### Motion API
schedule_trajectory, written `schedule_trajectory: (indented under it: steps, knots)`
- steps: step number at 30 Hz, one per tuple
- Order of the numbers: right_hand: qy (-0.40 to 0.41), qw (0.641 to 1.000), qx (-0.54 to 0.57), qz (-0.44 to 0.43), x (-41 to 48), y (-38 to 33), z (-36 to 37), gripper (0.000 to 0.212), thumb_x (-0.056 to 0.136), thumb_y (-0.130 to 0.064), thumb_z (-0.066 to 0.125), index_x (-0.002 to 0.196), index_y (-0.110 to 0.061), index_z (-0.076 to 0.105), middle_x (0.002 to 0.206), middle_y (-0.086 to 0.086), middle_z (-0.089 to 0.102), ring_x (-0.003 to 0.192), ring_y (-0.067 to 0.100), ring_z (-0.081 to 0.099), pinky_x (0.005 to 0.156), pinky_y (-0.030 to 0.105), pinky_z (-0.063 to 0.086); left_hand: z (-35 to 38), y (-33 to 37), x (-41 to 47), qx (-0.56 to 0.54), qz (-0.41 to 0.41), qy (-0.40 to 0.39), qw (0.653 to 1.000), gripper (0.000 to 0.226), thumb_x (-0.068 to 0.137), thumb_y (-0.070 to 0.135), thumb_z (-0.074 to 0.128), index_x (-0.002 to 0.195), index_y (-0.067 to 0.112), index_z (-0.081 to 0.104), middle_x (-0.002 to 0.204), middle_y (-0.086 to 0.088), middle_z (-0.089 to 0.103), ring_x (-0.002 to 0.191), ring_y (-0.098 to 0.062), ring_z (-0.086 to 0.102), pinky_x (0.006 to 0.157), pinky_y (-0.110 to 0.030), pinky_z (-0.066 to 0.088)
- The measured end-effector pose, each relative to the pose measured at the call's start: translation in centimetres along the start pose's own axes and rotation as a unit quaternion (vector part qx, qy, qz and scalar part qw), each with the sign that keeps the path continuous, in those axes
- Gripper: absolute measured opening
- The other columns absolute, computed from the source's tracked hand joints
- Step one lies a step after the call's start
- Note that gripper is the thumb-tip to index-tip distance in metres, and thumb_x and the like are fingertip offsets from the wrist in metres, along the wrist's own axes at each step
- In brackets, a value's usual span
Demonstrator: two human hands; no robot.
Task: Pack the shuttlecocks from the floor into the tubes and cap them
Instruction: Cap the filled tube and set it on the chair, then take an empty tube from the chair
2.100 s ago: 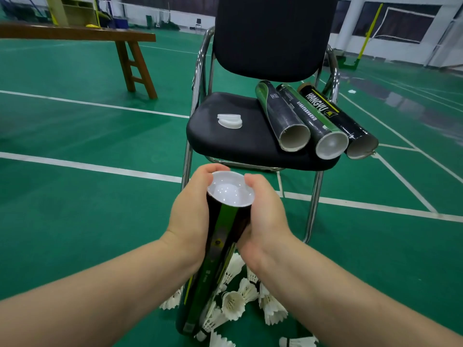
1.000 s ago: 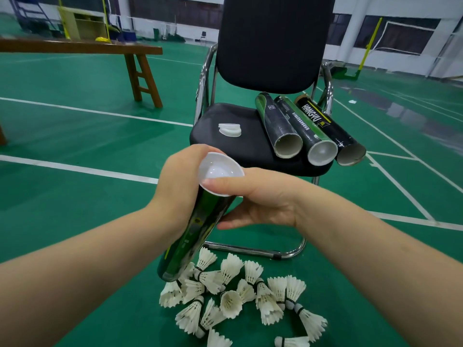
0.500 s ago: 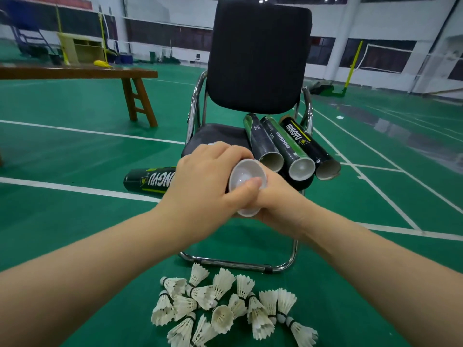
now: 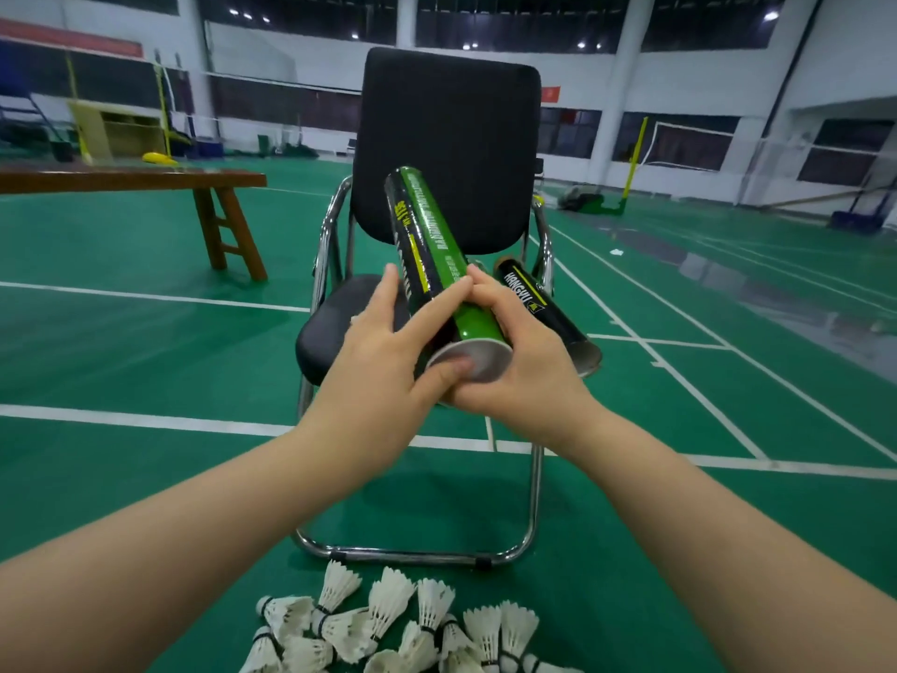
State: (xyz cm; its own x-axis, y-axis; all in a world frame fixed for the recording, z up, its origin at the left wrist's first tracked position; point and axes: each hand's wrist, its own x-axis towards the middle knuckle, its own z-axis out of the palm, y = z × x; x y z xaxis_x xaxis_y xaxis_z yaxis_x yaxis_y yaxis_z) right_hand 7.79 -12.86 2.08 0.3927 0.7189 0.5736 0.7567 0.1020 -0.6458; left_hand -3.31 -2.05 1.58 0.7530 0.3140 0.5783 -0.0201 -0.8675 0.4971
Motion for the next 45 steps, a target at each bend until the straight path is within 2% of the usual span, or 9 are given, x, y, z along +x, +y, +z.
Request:
schedule_trajectory:
  steps: [8,14,17,22,27,34,37,42,45]
  knots:
    - [0.006,0.994,-0.1,0.042,0.1,5.9,-3.5,0.072,0.064,-0.02,0.082,0.123,-0.038,0.044,0.15,-0.008,0.029,0.128,-0.006,0.031,0.095,-0.001,0.025,4.3,-1.8,4.6,0.013,-0.018,-0.145,0.989,0.08,0.086,0.046,0.057,0.145,0.043,0.003,0.148,0.01,0.033,0.13,-0.011,0.036,0.087,-0.019,0.03]
    - [0.007,0.988,-0.126,0.089,1.8,9.9,-7.7,0.068,0.066,-0.01,0.078,0.116,-0.043,0.044,0.149,-0.012,0.031,0.128,0.007,0.04,0.086,0.009,0.035,6.7,-3.5,7.6,0.144,-0.011,-0.236,0.961,0.058,0.089,0.048,0.052,0.14,0.025,0.035,0.142,0.001,0.044,0.127,-0.021,0.041,0.102,-0.032,0.035]
    - [-0.023,0.983,-0.146,0.107,2.4,11.6,-9.3,0.069,0.066,-0.011,0.078,0.118,-0.041,0.044,0.149,-0.012,0.031,0.128,0.008,0.039,0.089,0.016,0.035,8.3,-3.9,9.6,0.216,0.035,-0.229,0.949,0.049,0.09,0.049,0.048,0.132,0.026,0.042,0.132,0.002,0.049,0.12,-0.022,0.045,0.096,-0.043,0.04]
    - [-0.052,0.975,-0.188,0.107,2.9,14.1,-10.5,0.071,0.066,-0.013,0.078,0.125,-0.037,0.046,0.151,-0.013,0.027,0.121,-0.003,0.037,0.08,-0.005,0.029,12.2,-4.4,12.7,0.295,0.065,-0.186,0.935,0.051,0.088,0.045,0.05,0.134,0.024,0.038,0.129,-0.001,0.047,0.117,-0.025,0.045,0.091,-0.042,0.04]
    - [-0.057,0.974,-0.195,0.101,3.1,15.5,-11.3,0.072,0.065,-0.015,0.078,0.125,-0.041,0.047,0.151,-0.012,0.028,0.13,-0.001,0.036,0.096,0.015,0.032,15.9,-5.3,14.9,0.315,0.057,-0.18,0.93,0.057,0.092,0.047,0.043,0.142,0.025,0.024,0.131,-0.003,0.044,0.121,-0.027,0.041,0.096,-0.046,0.035]
    - [-0.058,0.972,-0.211,0.09,3.3,16.4,-11.9,0.072,0.065,-0.018,0.077,0.125,-0.043,0.046,0.133,-0.009,0.039,0.125,0.002,0.037,0.104,0.018,0.027,16.5,-6.6,14.5,0.322,0.038,-0.166,0.931,0.049,0.099,0.039,0.024,0.146,0.027,0.013,0.138,-0.002,0.038,0.126,-0.028,0.037,0.099,-0.056,0.029]
    - [-0.088,0.957,-0.258,0.102,3.6,16.8,-11.1,0.075,0.067,-0.024,0.075,0.129,-0.048,0.041,0.145,-0.01,0.032,0.131,0.008,0.035,0.111,0.037,0.027,15.5,-7.8,13.6,0.325,0.014,-0.149,0.934,0.048,0.1,0.035,0.022,0.146,0.025,0.012,0.142,-0.002,0.038,0.132,-0.028,0.027,0.096,-0.056,0.034]
    - [-0.106,0.923,-0.346,0.131,3.9,17.8,-8.5,0.079,0.072,-0.033,0.07,0.137,-0.047,0.028,0.153,-0.012,0.021,0.137,0.014,0.031,0.114,0.053,0.008,14.3,-9.7,12.4,0.305,-0.011,-0.131,0.943,0.051,0.098,0.035,0.028,0.146,0.023,0.017,0.136,-0.009,0.04,0.132,-0.032,0.022,0.091,-0.056,0.042]
    - [-0.079,0.912,-0.368,0.16,4.1,18.1,-7.3,0.082,0.072,-0.033,0.07,0.14,-0.035,0.025,0.145,-0.009,0.037,0.133,0.017,0.036,0.113,0.054,0.005,13.8,-10.2,12.1,0.3,-0.015,-0.126,0.945,0.053,0.096,0.042,0.031,0.144,0.023,0.023,0.136,-0.01,0.037,0.132,-0.032,0.021,0.093,-0.054,0.041]
